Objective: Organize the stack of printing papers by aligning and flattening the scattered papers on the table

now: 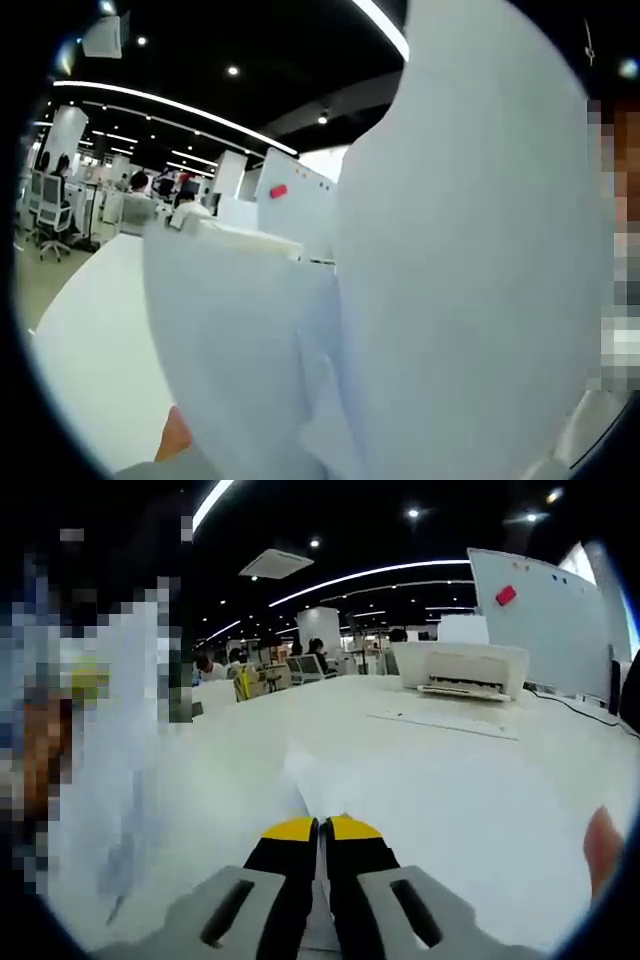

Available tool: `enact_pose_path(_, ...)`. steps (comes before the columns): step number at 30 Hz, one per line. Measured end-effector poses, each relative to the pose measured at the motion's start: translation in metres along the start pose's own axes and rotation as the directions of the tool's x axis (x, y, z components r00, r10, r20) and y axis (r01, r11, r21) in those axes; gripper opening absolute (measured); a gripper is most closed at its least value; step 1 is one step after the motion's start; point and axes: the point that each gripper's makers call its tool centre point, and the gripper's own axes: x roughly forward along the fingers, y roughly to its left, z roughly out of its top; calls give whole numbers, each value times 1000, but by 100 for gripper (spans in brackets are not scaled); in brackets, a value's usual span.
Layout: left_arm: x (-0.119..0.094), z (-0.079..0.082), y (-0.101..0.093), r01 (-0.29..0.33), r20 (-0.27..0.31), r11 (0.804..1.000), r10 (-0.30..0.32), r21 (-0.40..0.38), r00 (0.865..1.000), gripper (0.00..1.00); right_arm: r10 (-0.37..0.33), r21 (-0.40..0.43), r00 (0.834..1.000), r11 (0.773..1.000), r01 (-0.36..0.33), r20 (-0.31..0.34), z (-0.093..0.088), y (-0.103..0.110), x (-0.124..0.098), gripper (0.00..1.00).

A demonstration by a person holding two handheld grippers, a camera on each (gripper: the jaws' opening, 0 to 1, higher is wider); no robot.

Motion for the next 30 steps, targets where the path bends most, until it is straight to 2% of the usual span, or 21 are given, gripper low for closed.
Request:
enact_pose_path(3,1,0,-1,0,-2,1000,0,2,1000,6,11,14,999,1000,-11,37,12,4,-5,0)
enact_pose_path(10,3,-1,-1,3,-4,1000,-3,0,1000,6,23,42,997,999,-27,77,31,7,-17,0)
enact_pose_path(15,4,-3,-1,2,-8,1000,-2,-5,1000,6,34,32,994,999,-38,107,46,11,-25,0)
enact_pose_path(23,4,-3,-1,2,-9,1000,-2,-15,1000,6,92,2,981,996,-94,171,90,26,-50,0)
enact_pose_path(27,5,-3,-2,5,-9,1000,-6,-16,1000,6,103,-5,974,995,-104,203,112,26,-61,0)
enact_pose_path(30,6,-3,-3,9,-8,1000,-9,-19,1000,6,128,16,962,991,-136,239,130,26,-70,0)
